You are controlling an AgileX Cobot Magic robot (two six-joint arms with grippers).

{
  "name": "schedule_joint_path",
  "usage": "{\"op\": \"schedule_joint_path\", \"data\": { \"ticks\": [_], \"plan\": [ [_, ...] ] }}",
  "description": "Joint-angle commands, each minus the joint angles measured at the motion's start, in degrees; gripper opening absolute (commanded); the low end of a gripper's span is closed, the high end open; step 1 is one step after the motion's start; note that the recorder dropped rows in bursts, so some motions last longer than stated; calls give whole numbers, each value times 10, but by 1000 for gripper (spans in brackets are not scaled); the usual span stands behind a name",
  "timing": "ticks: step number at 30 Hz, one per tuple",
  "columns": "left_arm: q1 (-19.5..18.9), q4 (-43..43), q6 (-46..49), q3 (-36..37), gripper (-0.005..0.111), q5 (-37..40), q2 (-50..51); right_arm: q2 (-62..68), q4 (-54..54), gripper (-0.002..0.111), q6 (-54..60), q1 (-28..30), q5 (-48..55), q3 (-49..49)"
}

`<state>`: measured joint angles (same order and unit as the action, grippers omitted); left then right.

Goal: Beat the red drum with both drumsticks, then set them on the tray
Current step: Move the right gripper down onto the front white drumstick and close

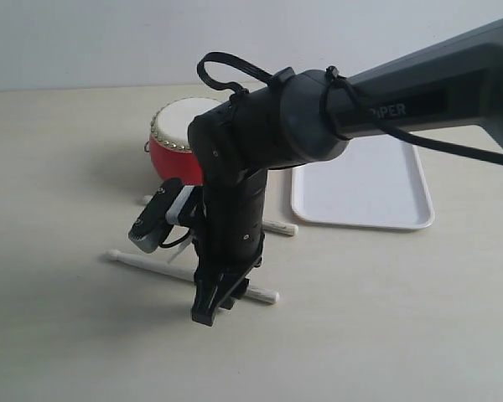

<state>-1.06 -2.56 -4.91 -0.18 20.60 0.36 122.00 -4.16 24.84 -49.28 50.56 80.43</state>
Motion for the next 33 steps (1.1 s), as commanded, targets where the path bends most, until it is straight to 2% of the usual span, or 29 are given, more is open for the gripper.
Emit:
{"op": "schedule_joint_path", "data": {
  "ticks": [1, 23, 25, 27, 28, 31, 33],
  "plan": [
    [0, 3, 2, 2, 0, -4, -4, -1, 3, 46, 3, -1, -10, -2],
    [0, 3, 2, 2, 0, -4, -4, 21, 1, 45, 4, -1, 2, -2],
    [0, 3, 2, 2, 0, -4, -4, 21, 3, 40, 4, -1, 2, -2],
    [0, 3, 2, 2, 0, -4, -4, 21, 3, 30, 3, -1, 2, -2],
    [0, 3, 2, 2, 0, -4, -4, 21, 3, 20, -9, -1, 2, -2],
    [0, 3, 2, 2, 0, -4, -4, 17, 3, 0, -32, -1, 2, -1],
    [0, 3, 2, 2, 0, -4, -4, 5, 3, 0, -51, -1, 1, -1]
  ]
}}
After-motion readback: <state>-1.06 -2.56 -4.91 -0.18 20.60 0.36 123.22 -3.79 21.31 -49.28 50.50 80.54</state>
